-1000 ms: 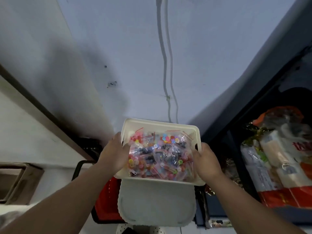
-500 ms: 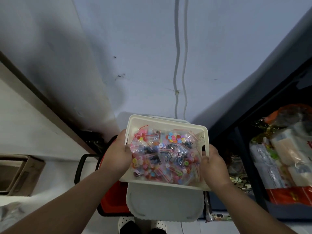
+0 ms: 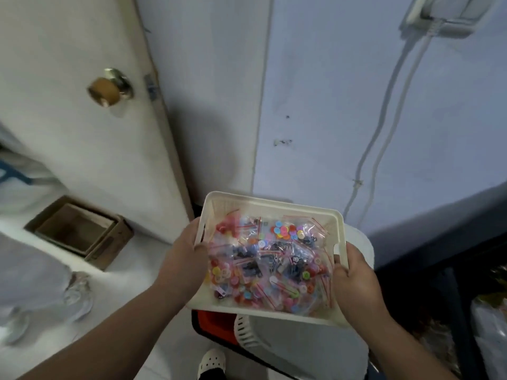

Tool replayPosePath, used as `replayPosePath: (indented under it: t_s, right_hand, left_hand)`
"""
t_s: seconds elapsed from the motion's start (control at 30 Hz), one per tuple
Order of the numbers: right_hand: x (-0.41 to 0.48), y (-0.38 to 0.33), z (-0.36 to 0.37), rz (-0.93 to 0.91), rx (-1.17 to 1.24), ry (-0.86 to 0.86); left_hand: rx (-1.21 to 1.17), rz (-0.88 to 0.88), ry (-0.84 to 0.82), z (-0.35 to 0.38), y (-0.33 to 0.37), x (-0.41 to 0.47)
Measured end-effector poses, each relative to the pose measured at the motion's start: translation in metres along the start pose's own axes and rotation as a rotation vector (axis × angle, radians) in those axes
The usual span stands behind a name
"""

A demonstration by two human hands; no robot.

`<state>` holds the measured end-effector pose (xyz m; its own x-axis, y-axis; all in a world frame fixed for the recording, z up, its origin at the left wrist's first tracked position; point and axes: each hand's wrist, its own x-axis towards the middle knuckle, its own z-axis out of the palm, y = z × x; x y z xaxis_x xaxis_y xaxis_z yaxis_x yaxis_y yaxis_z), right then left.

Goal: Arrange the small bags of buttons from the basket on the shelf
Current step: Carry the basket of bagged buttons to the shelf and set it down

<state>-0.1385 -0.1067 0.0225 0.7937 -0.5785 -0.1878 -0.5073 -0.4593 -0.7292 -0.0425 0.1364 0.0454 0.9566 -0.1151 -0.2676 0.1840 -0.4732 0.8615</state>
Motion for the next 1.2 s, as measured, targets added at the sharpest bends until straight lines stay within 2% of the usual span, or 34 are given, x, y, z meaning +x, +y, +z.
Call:
replayPosePath:
  t_s: [0.1,0.33,0.63,0.87,1.2]
  right_hand:
    - [0.001,-0.021,0.011,-0.150,-0.024,-0.072]
    - [-0.017,-0.072,0.033,-0.383,-0.072,-0.324]
    - [-0.093,-0.118,0.083,-0.647,-0.125,-0.544]
    - [-0.203,-0.148,0.140,-0.856,-0.174,-0.697]
    - [-0.430,-0.153,0.235,-0.998,-0.228,-0.920]
  left_hand:
    - [-0.014,-0.027,0.157,-0.024,-0.007,-0.029]
    - [-0.207,-0.101,0.455,-0.064,-0.023,-0.111]
    - [-0.341,-0.231,0.765,-0.110,-0.069,-0.222]
    - [-0.403,-0.325,0.997,-0.152,-0.127,-0.334]
    - [-0.462,-0.477,1.256,-0.225,-0.236,-0.536]
